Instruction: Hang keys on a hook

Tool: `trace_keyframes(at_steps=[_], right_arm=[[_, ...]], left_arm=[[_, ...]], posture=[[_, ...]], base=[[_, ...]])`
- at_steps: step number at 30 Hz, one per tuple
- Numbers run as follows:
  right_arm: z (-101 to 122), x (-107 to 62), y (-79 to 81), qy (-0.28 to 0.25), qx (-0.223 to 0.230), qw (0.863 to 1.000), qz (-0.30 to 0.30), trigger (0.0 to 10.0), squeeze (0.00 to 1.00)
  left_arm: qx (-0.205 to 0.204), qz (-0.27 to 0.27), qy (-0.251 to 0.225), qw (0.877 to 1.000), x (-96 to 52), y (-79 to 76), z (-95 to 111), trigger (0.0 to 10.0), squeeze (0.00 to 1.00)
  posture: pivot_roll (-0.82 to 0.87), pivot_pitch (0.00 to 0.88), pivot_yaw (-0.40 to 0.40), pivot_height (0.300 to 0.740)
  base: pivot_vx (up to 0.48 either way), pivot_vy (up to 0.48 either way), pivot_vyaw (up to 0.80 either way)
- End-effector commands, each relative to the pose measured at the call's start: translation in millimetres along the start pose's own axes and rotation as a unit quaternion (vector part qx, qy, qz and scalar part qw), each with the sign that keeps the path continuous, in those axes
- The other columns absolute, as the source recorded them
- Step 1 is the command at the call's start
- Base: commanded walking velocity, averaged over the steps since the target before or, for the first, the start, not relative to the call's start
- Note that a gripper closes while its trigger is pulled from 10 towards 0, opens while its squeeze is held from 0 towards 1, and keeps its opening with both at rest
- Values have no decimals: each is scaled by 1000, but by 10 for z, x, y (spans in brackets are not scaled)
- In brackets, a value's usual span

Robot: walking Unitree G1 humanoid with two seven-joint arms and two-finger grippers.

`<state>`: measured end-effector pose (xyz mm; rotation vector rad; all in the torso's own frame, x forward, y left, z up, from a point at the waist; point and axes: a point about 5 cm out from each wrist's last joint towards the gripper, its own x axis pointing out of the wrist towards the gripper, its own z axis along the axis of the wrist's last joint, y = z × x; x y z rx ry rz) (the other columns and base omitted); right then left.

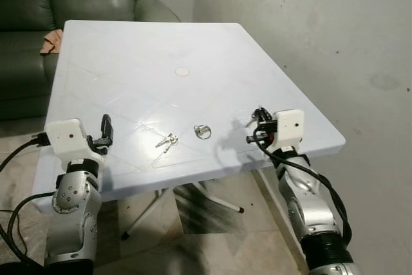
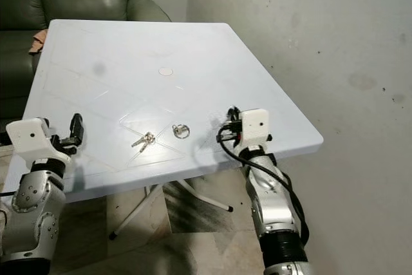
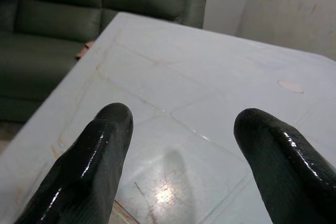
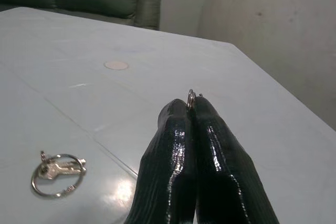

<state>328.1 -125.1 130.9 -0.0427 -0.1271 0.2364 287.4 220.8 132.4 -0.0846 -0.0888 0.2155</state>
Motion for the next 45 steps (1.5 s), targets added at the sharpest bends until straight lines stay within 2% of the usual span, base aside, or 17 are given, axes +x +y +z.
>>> trace_keyframes(at_steps=[1,11,16,28,36,41,45], right_arm=[[33,27,-6,-8,-8,1000,4,10000,0],[22,30,-32,-5,-8,1000,0,10000,0],[20,26,-27,-6,-10,1000,0,10000,0],[20,20,-36,-5,-11,1000,-2,10000,0],[14,7,-39,-4,-12,1000,-3,10000,0],[15,9,-43,-3,-13,1000,-4,10000,0],[15,10,-41,-3,-11,1000,-4,10000,0]], left_arm=[[-6,-5,0,1000,16,-47,1,10000,0],[-3,3,3,1000,20,-61,-16,10000,0],[15,3,0,1000,20,-56,-7,10000,0],[14,-1,2,1000,12,-58,-16,10000,0],[4,2,0,1000,9,-52,-16,10000,0],[0,12,4,1000,7,-53,-21,10000,0],[15,22,12,1000,10,-47,-36,10000,0]], posture=[[0,0,-93,740],[0,0,-93,740],[-2,0,-92,740],[-6,0,-93,740],[-7,0,-94,740],[-4,0,-95,740],[-3,0,-95,740]], base=[[0,476,-769],[0,34,-769],[0,0,-769],[0,0,-769],[0,-472,-771],[0,0,-769],[0,0,-769]])
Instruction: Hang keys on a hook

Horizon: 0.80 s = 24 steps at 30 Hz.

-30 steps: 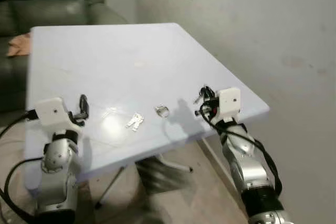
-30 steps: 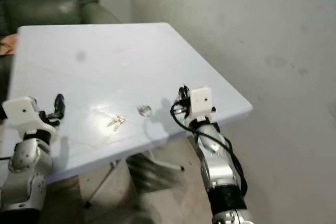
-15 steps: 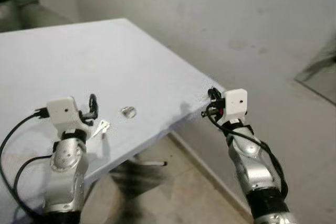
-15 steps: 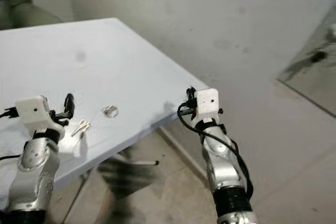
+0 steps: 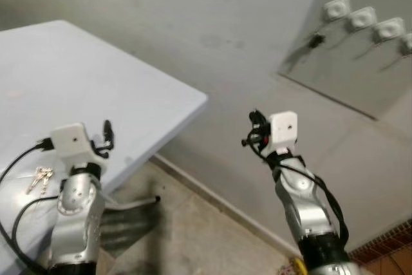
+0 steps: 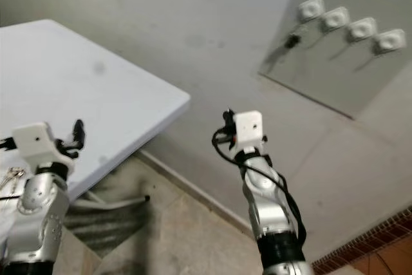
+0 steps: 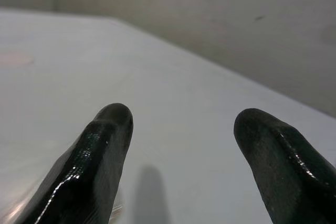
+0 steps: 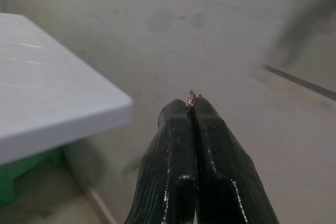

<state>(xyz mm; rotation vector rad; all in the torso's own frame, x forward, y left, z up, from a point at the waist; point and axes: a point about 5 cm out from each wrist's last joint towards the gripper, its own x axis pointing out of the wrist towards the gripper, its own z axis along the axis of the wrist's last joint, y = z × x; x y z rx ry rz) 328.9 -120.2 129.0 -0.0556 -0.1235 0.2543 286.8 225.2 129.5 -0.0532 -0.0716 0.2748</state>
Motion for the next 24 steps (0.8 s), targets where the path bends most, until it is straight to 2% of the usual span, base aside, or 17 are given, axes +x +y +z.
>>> trace_keyframes(at_steps=[1,8,9,12,15,17,21,24], right_arm=[[32,-9,-88,-5,-6,1000,-14,10000,0],[37,-9,-94,-6,-5,1000,-19,10000,0],[31,-16,-92,-7,13,1000,-20,10000,0],[-7,-25,-83,10,49,999,-21,10000,0],[-46,-29,-97,27,45,998,-30,10000,0],[-86,-25,-164,50,106,991,-63,10000,0],[-91,-25,-170,53,113,990,-66,10000,0],[-111,-38,-240,69,103,987,-98,10000,0]], left_arm=[[-2,-7,6,1000,3,-94,-8,10000,0],[-3,-1,8,1000,5,-117,-4,10000,0],[-3,0,10,1000,6,-133,-7,10000,0],[-4,-5,14,1000,2,-166,-14,10000,0],[-4,-9,18,1000,-1,-196,-22,10000,0],[-14,-15,35,999,-10,-222,-56,10000,0],[-15,-16,37,999,-11,-225,-59,10000,0],[-13,-21,41,999,-29,-242,-72,10000,0]], posture=[[-3,0,-95,740],[-6,0,-90,740],[-7,0,-87,740],[-9,0,-86,740],[-9,0,-86,740],[-13,0,-84,740],[-13,0,-84,740],[-18,0,-80,740]], base=[[0,0,-769],[0,0,-769],[0,0,-619],[0,0,0],[0,0,0],[0,0,0],[0,0,0],[0,0,0]])
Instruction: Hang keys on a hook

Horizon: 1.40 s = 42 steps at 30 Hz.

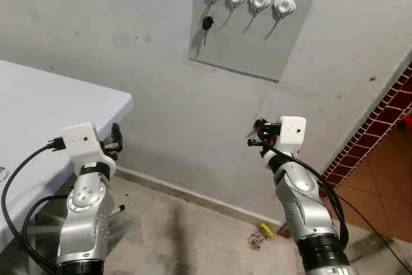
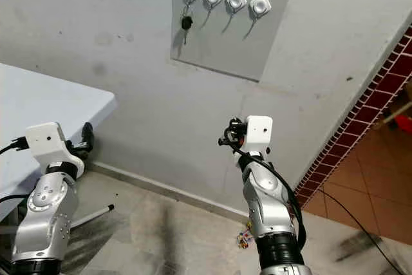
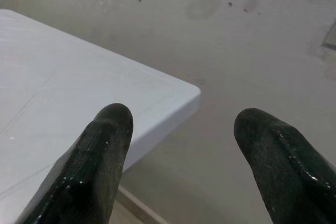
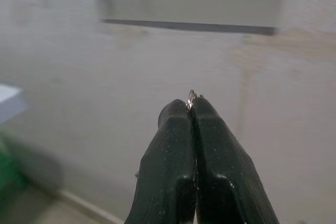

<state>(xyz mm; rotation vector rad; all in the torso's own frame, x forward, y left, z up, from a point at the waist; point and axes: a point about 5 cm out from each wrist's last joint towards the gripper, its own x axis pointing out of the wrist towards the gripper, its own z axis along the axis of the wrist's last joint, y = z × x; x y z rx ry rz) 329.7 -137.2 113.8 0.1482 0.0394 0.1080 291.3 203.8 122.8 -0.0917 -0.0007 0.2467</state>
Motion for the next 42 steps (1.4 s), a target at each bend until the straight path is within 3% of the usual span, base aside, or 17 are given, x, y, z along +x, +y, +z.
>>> trace_keyframes(at_steps=[1,21,42], right_arm=[[52,1,-129,8,-7,999,-42,10000,0],[61,-98,-122,3,-3,1000,-30,10000,0],[108,-78,-65,-13,-4,1000,-22,10000,0]], left_arm=[[-10,-17,8,1000,-35,-61,-16,10000,0],[-18,-33,16,999,-49,-65,3,10000,0],[1,-50,8,999,-59,-70,49,10000,0]], posture=[[-22,0,-77,740],[-36,0,-53,740],[-34,0,-48,740]], base=[[0,0,0],[0,0,0],[353,0,0]])
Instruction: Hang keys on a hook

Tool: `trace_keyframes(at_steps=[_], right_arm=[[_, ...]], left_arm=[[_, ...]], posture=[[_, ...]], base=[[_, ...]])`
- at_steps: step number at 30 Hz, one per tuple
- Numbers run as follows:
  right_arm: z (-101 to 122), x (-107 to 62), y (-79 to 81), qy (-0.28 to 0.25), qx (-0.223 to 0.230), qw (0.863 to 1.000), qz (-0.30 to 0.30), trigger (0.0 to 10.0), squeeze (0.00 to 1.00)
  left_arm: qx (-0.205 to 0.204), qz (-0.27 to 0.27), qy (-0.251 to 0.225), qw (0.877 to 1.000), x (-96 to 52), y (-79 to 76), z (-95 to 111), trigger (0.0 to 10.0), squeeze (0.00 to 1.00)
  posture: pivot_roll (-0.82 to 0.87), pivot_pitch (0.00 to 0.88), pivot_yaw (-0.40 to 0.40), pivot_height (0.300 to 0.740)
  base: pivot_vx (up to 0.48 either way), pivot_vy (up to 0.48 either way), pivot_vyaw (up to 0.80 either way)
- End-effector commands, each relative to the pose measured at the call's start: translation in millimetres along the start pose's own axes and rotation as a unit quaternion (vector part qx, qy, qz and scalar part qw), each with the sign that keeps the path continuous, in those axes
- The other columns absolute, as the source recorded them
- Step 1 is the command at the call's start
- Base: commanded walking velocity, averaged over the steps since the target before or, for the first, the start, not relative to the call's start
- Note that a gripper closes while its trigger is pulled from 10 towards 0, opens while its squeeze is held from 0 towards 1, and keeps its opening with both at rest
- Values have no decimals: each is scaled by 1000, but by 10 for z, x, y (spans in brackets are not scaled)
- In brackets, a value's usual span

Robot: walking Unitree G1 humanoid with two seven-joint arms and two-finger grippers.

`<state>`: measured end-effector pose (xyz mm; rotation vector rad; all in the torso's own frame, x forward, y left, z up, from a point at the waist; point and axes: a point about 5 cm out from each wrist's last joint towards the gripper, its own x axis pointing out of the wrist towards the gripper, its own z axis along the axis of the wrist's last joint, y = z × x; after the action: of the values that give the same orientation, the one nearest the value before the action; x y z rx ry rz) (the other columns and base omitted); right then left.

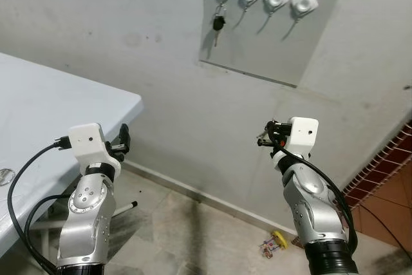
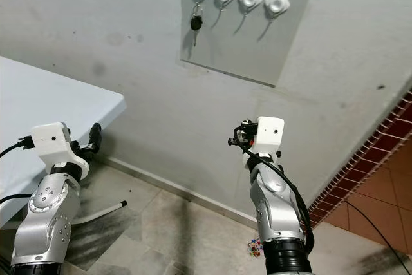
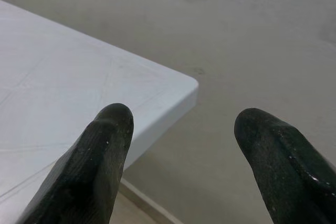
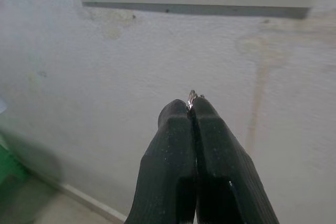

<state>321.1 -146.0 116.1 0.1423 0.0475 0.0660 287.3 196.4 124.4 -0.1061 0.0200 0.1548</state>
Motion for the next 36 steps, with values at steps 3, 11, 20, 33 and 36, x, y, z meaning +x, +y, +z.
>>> trace_keyframes(at_steps=[3,11,20,33,36], right_arm=[[81,25,10,-17,-1,1000,-3,10000,0],[89,26,21,-20,-3,1000,-3,10000,0],[93,24,15,-19,-4,1000,0,10000,0],[99,28,29,-21,-4,1000,4,10000,0],[99,32,32,-20,-4,1000,5,10000,0]], left_arm=[[8,-2,-6,1000,1,-6,45,10000,0],[6,1,-6,1000,6,-7,48,10000,0],[5,6,-7,1000,2,-13,46,10000,0],[16,-2,-7,1000,3,-69,35,10000,0],[21,-2,-8,1000,4,-83,35,10000,0]], posture=[[-34,0,-47,740],[-36,0,-49,740],[-37,0,-53,740],[-36,0,-53,740],[-40,0,-50,740]], base=[[386,0,0],[386,0,0],[379,0,0],[23,0,0],[0,0,0]])
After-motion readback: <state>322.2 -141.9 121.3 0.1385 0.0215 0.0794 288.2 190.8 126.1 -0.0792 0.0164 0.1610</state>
